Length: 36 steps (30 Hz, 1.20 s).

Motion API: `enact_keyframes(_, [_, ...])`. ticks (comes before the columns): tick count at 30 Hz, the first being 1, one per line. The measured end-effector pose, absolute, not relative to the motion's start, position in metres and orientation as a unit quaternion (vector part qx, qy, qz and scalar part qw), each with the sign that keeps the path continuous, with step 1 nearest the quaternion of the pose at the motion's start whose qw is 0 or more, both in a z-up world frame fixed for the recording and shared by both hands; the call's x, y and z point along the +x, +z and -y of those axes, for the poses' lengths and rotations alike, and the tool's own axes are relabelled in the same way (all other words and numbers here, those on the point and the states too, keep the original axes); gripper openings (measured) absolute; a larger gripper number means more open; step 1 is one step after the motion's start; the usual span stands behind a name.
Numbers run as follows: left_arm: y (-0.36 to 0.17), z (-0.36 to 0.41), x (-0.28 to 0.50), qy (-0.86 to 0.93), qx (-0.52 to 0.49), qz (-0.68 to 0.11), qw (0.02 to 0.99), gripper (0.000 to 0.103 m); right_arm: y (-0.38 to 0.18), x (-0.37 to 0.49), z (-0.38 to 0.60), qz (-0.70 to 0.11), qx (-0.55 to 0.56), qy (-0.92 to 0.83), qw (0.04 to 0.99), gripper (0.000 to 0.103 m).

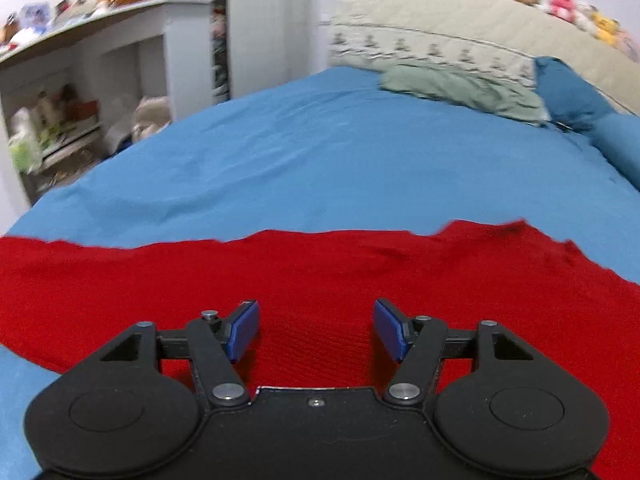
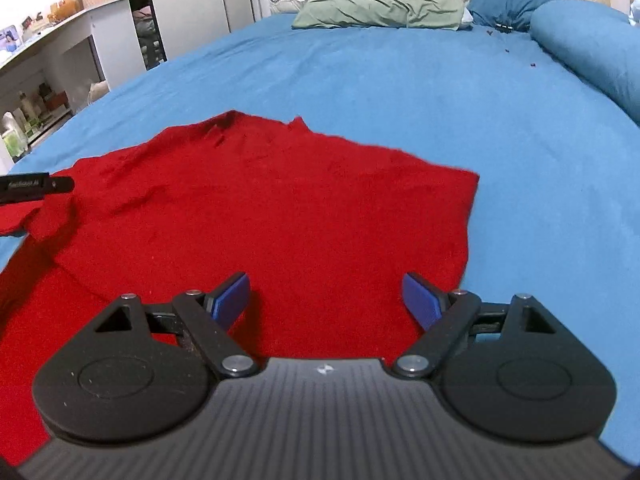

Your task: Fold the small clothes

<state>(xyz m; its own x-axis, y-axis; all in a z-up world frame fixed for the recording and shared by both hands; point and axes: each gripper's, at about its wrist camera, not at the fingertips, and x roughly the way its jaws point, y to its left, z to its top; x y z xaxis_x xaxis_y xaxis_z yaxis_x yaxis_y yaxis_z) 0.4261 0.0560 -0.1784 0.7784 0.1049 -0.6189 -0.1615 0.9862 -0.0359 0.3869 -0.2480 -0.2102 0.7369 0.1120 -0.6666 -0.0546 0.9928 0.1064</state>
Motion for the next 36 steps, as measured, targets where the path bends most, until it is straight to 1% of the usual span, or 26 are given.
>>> enact_keyframes(2, [-0.181, -0.066, 0.431, 0.078, -0.055, -0.344, 0.934, 0.068, -0.211, 0.387, 0.246, -0.358, 0.033, 0.045, 0.932, 0.099])
enact_keyframes(4, [-0.183, -0.07, 0.436, 0.055, -0.072, -0.359, 0.929, 0.058, -0.21, 0.388, 0.243, -0.36, 0.027, 0.045, 0.931, 0.099])
enact_keyframes(5, [-0.182, -0.069, 0.436, 0.042, -0.075, -0.361, 0.929, 0.038, -0.21, 0.389, 0.243, -0.36, 0.026, 0.044, 0.931, 0.099])
enact_keyframes(6, [-0.181, -0.066, 0.432, 0.034, -0.068, -0.359, 0.93, 0.026, -0.209, 0.39, 0.241, -0.361, 0.025, 0.044, 0.931, 0.099])
enact_keyframes(8, [-0.17, -0.058, 0.417, 0.034, -0.04, -0.322, 0.945, 0.012, -0.207, 0.39, 0.241, -0.36, 0.027, 0.043, 0.932, 0.099])
enact_keyframes(10, [-0.155, -0.056, 0.391, 0.038, -0.032, -0.244, 0.969, 0.012, -0.206, 0.389, 0.239, -0.357, 0.025, 0.043, 0.933, 0.099])
enact_keyframes(12, [-0.149, -0.053, 0.375, 0.079, 0.007, -0.202, 0.976, 0.024, -0.206, 0.387, 0.237, -0.355, 0.018, 0.044, 0.934, 0.099])
enact_keyframes(13, [-0.149, -0.051, 0.375, 0.101, 0.027, -0.208, 0.973, 0.032, -0.207, 0.387, 0.237, -0.354, 0.015, 0.045, 0.934, 0.099])
enact_keyframes(14, [-0.151, -0.053, 0.374, 0.107, 0.029, -0.216, 0.97, 0.042, -0.207, 0.386, 0.236, -0.353, 0.013, 0.045, 0.935, 0.099])
enact_keyframes(15, [-0.152, -0.057, 0.371, 0.095, 0.015, -0.221, 0.97, 0.049, -0.206, 0.386, 0.236, -0.351, 0.014, 0.046, 0.935, 0.099])
enact_keyframes(17, [-0.15, -0.059, 0.366, 0.06, -0.018, -0.225, 0.972, 0.057, -0.206, 0.386, 0.235, -0.347, 0.017, 0.05, 0.936, 0.099])
enact_keyframes(20, [-0.151, -0.047, 0.366, 0.005, -0.017, -0.244, 0.97, 0.059, -0.208, 0.387, 0.234, -0.349, 0.012, 0.052, 0.935, 0.099])
enact_keyframes(22, [-0.16, -0.036, 0.378, -0.024, -0.011, -0.279, 0.96, 0.062, -0.213, 0.388, 0.235, -0.36, 0.008, 0.044, 0.932, 0.099])
enact_keyframes(25, [-0.186, -0.035, 0.4, -0.013, -0.029, -0.347, 0.937, 0.063, -0.222, 0.38, 0.245, -0.355, 0.015, 0.042, 0.934, 0.099])
enact_keyframes(29, [-0.185, -0.027, 0.392, -0.007, -0.009, -0.334, 0.942, 0.065, -0.218, 0.374, 0.241, -0.342, -0.013, 0.048, 0.938, 0.099])
enact_keyframes(33, [-0.184, -0.023, 0.386, -0.008, -0.015, -0.335, 0.942, 0.067, -0.199, 0.402, 0.241, -0.309, -0.017, 0.046, 0.95, 0.099])
enact_keyframes(35, [-0.187, -0.026, 0.386, -0.009, -0.029, -0.338, 0.941, 0.067, -0.2, 0.43, 0.248, -0.318, -0.001, 0.042, 0.947, 0.1])
enact_keyframes(36, [-0.19, -0.028, 0.392, -0.009, -0.033, -0.34, 0.94, 0.067, -0.206, 0.447, 0.251, -0.335, 0.0, 0.032, 0.942, 0.1])
